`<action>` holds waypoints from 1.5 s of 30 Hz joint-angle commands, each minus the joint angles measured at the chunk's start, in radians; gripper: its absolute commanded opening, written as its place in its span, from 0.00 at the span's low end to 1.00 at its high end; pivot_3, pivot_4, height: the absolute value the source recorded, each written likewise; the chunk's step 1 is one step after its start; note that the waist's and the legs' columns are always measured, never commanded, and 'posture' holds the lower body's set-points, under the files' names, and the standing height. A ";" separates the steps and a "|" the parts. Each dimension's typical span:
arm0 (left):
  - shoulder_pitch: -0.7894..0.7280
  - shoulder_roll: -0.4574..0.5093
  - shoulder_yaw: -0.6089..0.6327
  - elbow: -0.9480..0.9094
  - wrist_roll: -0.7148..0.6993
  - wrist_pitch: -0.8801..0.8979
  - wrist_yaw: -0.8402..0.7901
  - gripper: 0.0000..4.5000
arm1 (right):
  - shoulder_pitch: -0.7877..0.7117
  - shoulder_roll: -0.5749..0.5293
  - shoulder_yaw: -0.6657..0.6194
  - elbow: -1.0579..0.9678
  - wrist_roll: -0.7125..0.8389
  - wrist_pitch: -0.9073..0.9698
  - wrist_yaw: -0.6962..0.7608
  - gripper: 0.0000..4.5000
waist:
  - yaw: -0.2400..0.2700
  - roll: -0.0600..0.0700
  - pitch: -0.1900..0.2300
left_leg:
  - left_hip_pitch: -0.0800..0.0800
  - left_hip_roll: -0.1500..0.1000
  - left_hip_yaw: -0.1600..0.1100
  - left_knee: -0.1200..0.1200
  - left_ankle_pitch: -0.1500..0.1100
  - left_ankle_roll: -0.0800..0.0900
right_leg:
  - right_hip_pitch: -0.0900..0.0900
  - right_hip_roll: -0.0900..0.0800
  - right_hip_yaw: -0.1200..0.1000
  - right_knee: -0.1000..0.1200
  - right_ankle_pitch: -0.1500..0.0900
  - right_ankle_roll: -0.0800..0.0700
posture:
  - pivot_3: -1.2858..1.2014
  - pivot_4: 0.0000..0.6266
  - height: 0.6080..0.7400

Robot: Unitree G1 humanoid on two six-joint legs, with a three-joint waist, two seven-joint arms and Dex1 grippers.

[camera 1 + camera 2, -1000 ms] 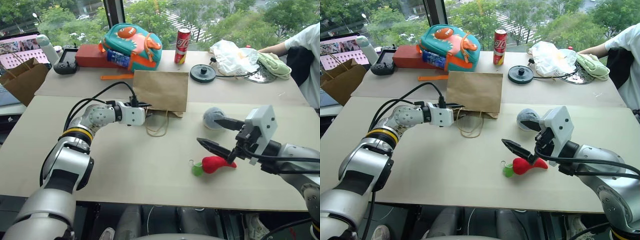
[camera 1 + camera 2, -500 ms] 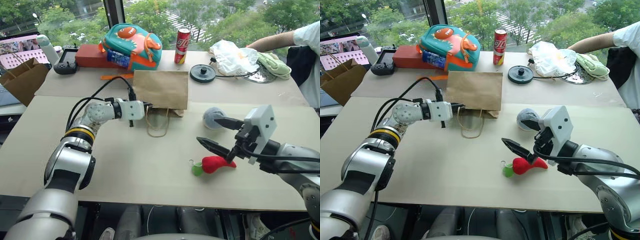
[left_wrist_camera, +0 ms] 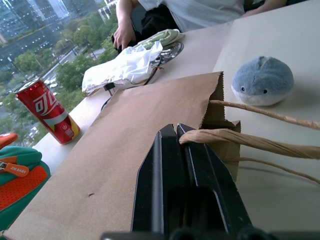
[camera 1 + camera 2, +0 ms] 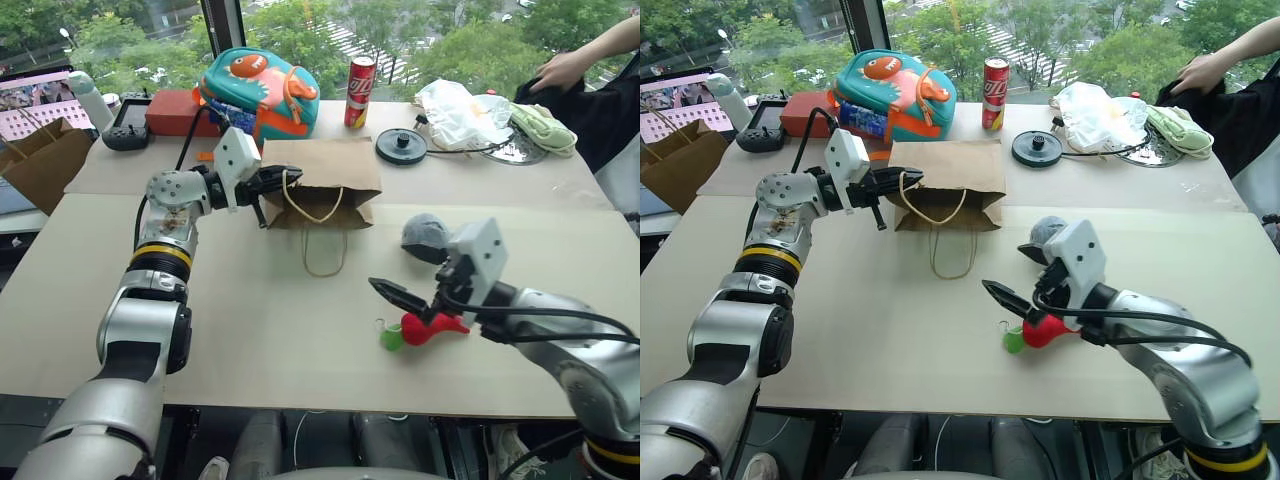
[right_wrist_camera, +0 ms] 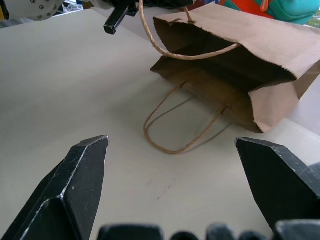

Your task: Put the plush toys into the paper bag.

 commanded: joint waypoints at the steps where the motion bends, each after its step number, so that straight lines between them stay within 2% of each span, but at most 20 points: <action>1: -0.011 -0.003 0.015 -0.081 -0.028 0.054 -0.009 0.00 | -0.068 0.086 0.041 0.063 -0.091 -0.041 -0.095 0.78 | -0.002 0.000 0.000 | 0.000 0.000 0.000 0.000 0.000 0.000 | 0.000 0.000 0.000 0.000 0.000 0.000 | 0.52 0.24 0.95; 7: 0.005 -0.025 0.012 -0.138 -0.030 0.101 -0.015 0.00 | -0.217 0.263 0.172 0.258 -0.227 -0.086 -0.157 0.32 | -0.012 0.000 0.000 | 0.000 0.000 0.000 0.000 0.000 0.000 | -0.001 0.000 0.000 0.001 0.000 0.000 | 0.52 0.24 0.95; 11: 0.014 -0.039 0.015 -0.170 -0.034 0.127 -0.018 0.00 | -0.301 0.365 0.211 0.421 -0.307 -0.149 -0.178 0.02 | -0.014 0.001 0.000 | 0.000 0.000 -0.001 0.000 0.000 0.000 | -0.001 0.001 0.000 0.001 0.000 -0.001 | 0.52 0.24 0.95; 19: 0.039 -0.051 0.010 -0.252 -0.049 0.182 -0.025 0.00 | -0.455 0.493 0.193 0.770 -0.421 -0.354 -0.184 0.02 | -0.014 0.001 -0.001 | 0.000 0.000 -0.001 -0.001 0.000 0.000 | -0.001 0.000 -0.001 0.002 0.001 -0.001 | 0.52 0.24 0.95; 24: 0.049 -0.046 0.018 -0.294 -0.063 0.218 -0.013 0.00 | -0.517 0.521 0.208 0.952 -0.468 -0.376 -0.156 0.02 | -0.017 0.001 -0.001 | 0.000 0.000 -0.002 -0.001 0.000 0.000 | -0.001 0.000 -0.002 0.008 0.001 -0.001 | 0.52 0.24 0.95; 33: 0.002 -0.020 0.081 -0.278 -0.097 0.287 0.075 0.00 | -0.440 0.531 0.230 0.870 -0.470 -0.225 -0.108 0.02 | -0.018 0.001 -0.001 | 0.000 0.000 -0.004 -0.001 0.000 0.000 | -0.001 0.000 -0.003 0.009 0.001 -0.001 | 0.52 0.24 0.95; 45: 0.042 -0.024 0.101 -0.360 -0.138 0.368 0.138 0.00 | -0.426 0.554 0.227 0.829 -0.492 -0.186 -0.107 0.02 | -0.018 0.001 -0.001 | 0.000 0.000 -0.006 -0.001 0.000 0.000 | -0.001 0.000 -0.005 0.009 0.001 -0.001 | 0.52 0.24 0.95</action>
